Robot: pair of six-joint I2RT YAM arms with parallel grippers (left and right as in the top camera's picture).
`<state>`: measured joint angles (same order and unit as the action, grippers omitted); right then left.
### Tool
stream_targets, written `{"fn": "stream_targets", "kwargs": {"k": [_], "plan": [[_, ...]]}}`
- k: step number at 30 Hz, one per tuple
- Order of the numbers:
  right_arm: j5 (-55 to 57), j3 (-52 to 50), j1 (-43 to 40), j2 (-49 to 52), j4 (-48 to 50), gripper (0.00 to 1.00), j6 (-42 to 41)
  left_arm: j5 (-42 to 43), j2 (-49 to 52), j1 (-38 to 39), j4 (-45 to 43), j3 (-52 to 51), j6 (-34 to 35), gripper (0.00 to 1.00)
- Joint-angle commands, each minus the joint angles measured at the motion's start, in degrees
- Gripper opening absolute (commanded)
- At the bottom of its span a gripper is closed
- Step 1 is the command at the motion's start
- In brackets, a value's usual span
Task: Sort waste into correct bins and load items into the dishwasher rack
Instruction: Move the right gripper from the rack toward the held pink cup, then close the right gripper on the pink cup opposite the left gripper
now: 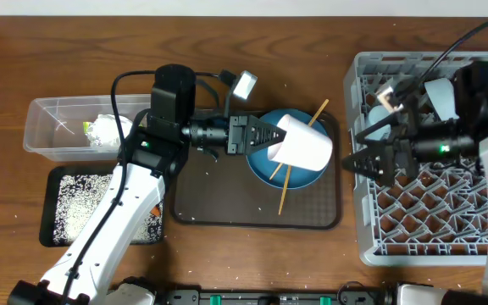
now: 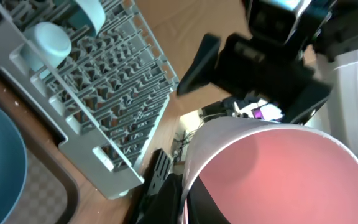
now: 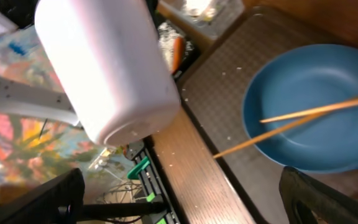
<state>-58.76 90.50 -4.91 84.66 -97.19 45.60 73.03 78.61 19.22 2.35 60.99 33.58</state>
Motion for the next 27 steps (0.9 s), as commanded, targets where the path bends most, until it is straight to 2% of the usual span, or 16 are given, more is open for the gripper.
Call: {"fn": "stream_targets", "kwargs": {"k": [1, 9, 16, 23, 27], "plan": [[-5.6, -3.8, 2.3, -0.4, 0.2, 0.99, 7.2, 1.4, -0.7, -0.3, -1.6, 1.2, 2.6, 0.06], [-18.5, -10.4, 5.3, -0.4, 1.9, 0.99, 20.7, 2.6, -0.7, 0.2, -1.6, 1.2, 2.6, 0.06], [-21.7, -10.5, 9.5, -0.4, 5.1, 0.99, 21.8, 3.1, -0.7, 0.3, -1.4, 1.2, 2.5, 0.06], [-22.6, -10.5, 11.6, -0.4, 8.6, 0.85, 21.7, 5.7, -0.7, 0.3, -1.3, 1.2, 2.5, 0.06], [-22.8, -10.5, 11.7, -0.4, 9.2, 0.70, 21.7, 6.1, -0.7, 0.3, -1.1, 1.1, 2.5, 0.06]]}}
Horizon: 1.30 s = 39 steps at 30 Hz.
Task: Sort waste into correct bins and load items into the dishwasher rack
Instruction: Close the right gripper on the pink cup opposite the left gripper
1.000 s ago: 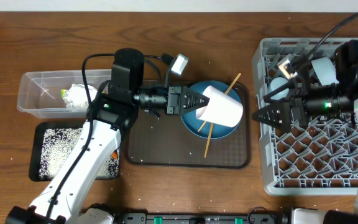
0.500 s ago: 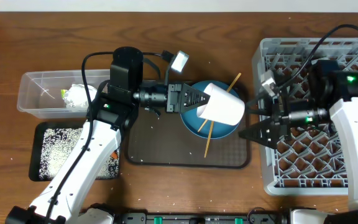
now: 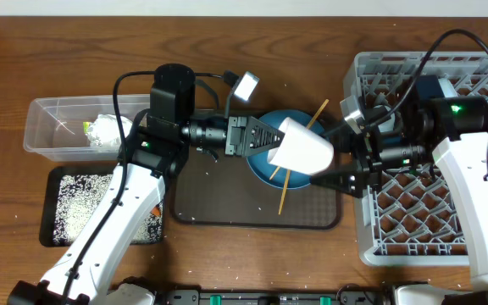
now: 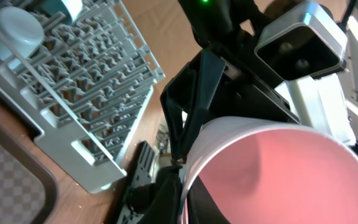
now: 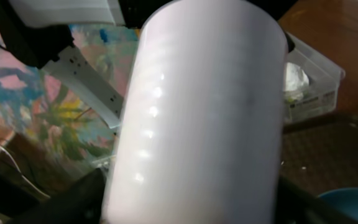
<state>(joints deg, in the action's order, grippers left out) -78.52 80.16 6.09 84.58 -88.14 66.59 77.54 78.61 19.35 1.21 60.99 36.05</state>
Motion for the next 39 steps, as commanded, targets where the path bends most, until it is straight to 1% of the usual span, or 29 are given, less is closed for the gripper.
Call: {"fn": "stream_targets", "kwargs": {"k": [1, 3, 7, 8, 12, 15, 20, 23, 29, 34, 39], "plan": [[-3.0, -0.1, 0.7, -0.3, 0.3, 0.64, 0.8, 1.6, -0.7, 0.3, 0.2, 1.1, 0.0, 0.06], [-3.2, -0.1, 0.7, -0.3, 0.6, 0.54, 0.8, 1.6, -0.7, 0.7, 0.5, 1.1, -0.2, 0.06], [-4.1, -0.1, 0.7, -0.3, 1.0, 0.44, 0.7, 1.4, -0.7, 1.8, 2.7, 1.0, -2.4, 0.06], [-4.2, -0.1, 0.7, -0.3, 1.3, 0.44, 0.2, 1.3, -0.7, 2.0, 3.3, 1.0, -3.1, 0.06], [-4.0, -0.1, 0.3, -0.3, 4.6, 0.42, -5.6, 1.3, -0.7, 2.0, 7.2, 1.0, -6.2, 0.06], [-3.1, -0.1, -0.3, -0.3, 8.6, 0.41, -11.8, 1.1, -0.7, 2.0, 11.9, 1.0, -10.3, 0.06], [1.2, -0.1, -0.3, -0.3, 14.7, 0.40, -21.7, -4.0, -0.7, 2.0, 18.9, 1.0, -14.0, 0.07], [3.8, -0.1, -0.3, -0.3, 17.2, 0.37, -26.2, -6.3, -0.7, 2.0, 20.3, 1.0, -14.7, 0.07], [5.7, -0.1, -0.6, -0.3, 20.8, 0.34, -31.2, -10.9, -0.7, 2.0, 23.0, 1.0, -15.6, 0.08], [5.7, -0.1, -0.5, -0.3, 22.1, 0.34, -32.3, -13.2, -0.7, 2.0, 27.3, 0.9, -19.0, 0.08], [5.7, -0.1, -0.5, -0.3, 22.4, 0.40, -32.3, -13.2, -0.7, 2.0, 28.5, 0.8, -20.0, 0.08]]}}
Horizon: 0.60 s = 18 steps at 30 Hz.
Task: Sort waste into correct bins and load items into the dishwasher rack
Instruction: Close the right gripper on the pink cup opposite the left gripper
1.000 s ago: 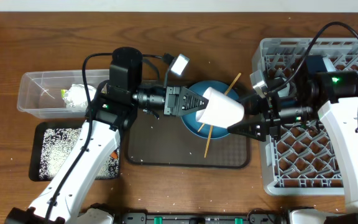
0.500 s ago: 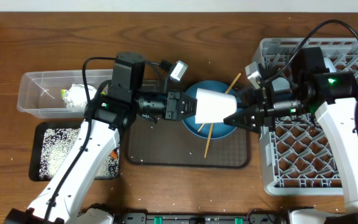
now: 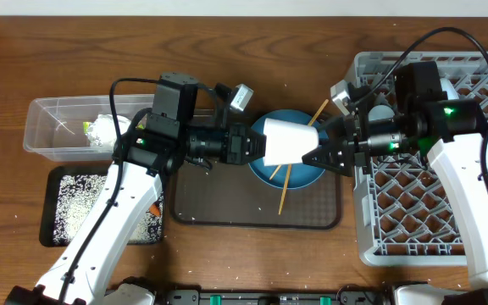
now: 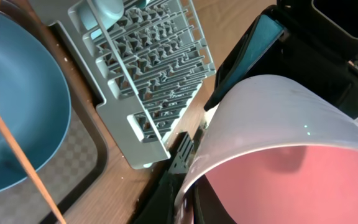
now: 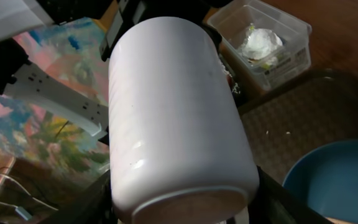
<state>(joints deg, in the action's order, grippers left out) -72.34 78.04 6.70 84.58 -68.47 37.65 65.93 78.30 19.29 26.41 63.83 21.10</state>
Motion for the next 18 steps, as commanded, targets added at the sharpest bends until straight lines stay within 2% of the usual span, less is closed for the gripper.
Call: {"fn": "stream_targets", "kwargs": {"k": [1, 6, 11, 18], "plan": [[-0.5, 2.0, -1.2, -0.3, 2.8, 0.41, -3.4, -1.6, -0.4, 2.1, 3.3, -2.1, -5.0, 0.07], [-0.5, 2.0, -1.2, -0.3, 2.8, 0.45, -3.4, -1.6, -0.4, 2.1, 3.3, -2.1, -5.0, 0.07], [-0.6, 2.0, -1.1, -0.3, 3.0, 0.55, -3.3, -1.5, -0.4, 2.1, 3.3, -2.1, -5.0, 0.07], [-1.6, 2.0, -1.0, -0.3, 3.7, 0.59, -3.3, 0.4, -0.4, 2.1, 2.8, -2.1, -5.0, 0.07]]}}
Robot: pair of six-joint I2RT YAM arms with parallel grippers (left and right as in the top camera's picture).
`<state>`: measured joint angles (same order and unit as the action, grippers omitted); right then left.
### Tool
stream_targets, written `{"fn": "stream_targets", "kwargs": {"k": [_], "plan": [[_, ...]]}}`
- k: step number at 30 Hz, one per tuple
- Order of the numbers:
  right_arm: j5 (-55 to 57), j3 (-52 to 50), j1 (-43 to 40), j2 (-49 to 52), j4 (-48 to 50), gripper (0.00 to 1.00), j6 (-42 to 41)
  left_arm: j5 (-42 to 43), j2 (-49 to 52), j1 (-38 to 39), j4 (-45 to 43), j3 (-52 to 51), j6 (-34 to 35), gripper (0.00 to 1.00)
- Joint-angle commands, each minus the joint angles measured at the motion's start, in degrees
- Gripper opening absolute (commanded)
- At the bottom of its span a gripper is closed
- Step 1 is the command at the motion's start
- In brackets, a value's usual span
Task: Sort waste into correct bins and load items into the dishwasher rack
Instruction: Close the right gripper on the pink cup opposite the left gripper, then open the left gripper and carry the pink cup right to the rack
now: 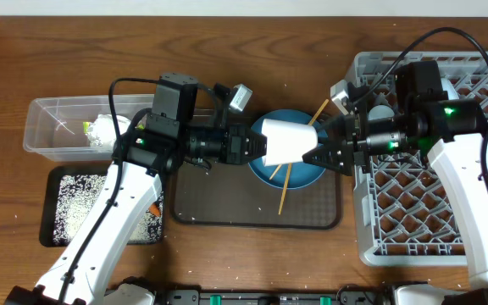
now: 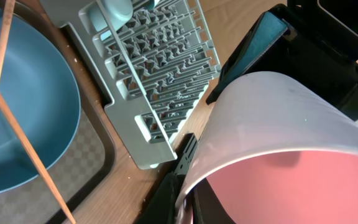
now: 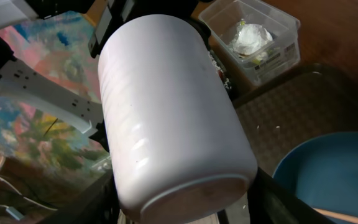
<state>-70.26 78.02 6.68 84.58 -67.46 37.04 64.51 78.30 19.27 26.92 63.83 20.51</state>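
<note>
A white cup with a pink inside hangs on its side over the blue bowl. My left gripper is shut on its rim. My right gripper reaches in from the rack side, and its dark fingers press against both sides of the cup's base. Two wooden chopsticks lie across the bowl. The grey dishwasher rack stands at the right.
The bowl rests on a brown tray. A clear bin with crumpled paper stands at the far left, and a black tray of white bits sits in front of it. Pale cups stand in the rack's back left corner.
Hardly anything moved. The cup, held between both grippers, sits a touch closer in the right wrist view. Both arms stay where they were.
My left gripper held the cup by its rim over the bowl while my right gripper stood open by the rack. Then the right gripper was beside the cup. Later its fingers flanked the cup's base, and now both grippers hold the cup.
</note>
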Motion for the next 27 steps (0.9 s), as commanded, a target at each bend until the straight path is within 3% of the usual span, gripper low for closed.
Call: {"fn": "stream_targets", "kwargs": {"k": [1, 12, 20, 27], "plan": [[-3.7, 2.0, -1.0, -0.3, 2.9, 0.59, -2.7, 2.8, -0.4, 2.1, 1.9, -2.1, -4.4, 0.07], [-3.7, 2.0, 0.7, -0.3, 3.6, 0.61, -2.7, 6.5, -0.4, 4.5, -2.1, -2.1, -4.2, 0.08], [-3.1, 2.0, 1.5, -0.3, 3.9, 0.61, -2.7, 6.5, -0.4, 5.9, -7.8, -2.1, 0.4, 0.06], [0.0, 2.0, 1.4, -0.3, 3.4, 0.86, -2.7, 14.6, -0.4, 4.1, -13.5, -2.1, 1.4, 0.06]]}}
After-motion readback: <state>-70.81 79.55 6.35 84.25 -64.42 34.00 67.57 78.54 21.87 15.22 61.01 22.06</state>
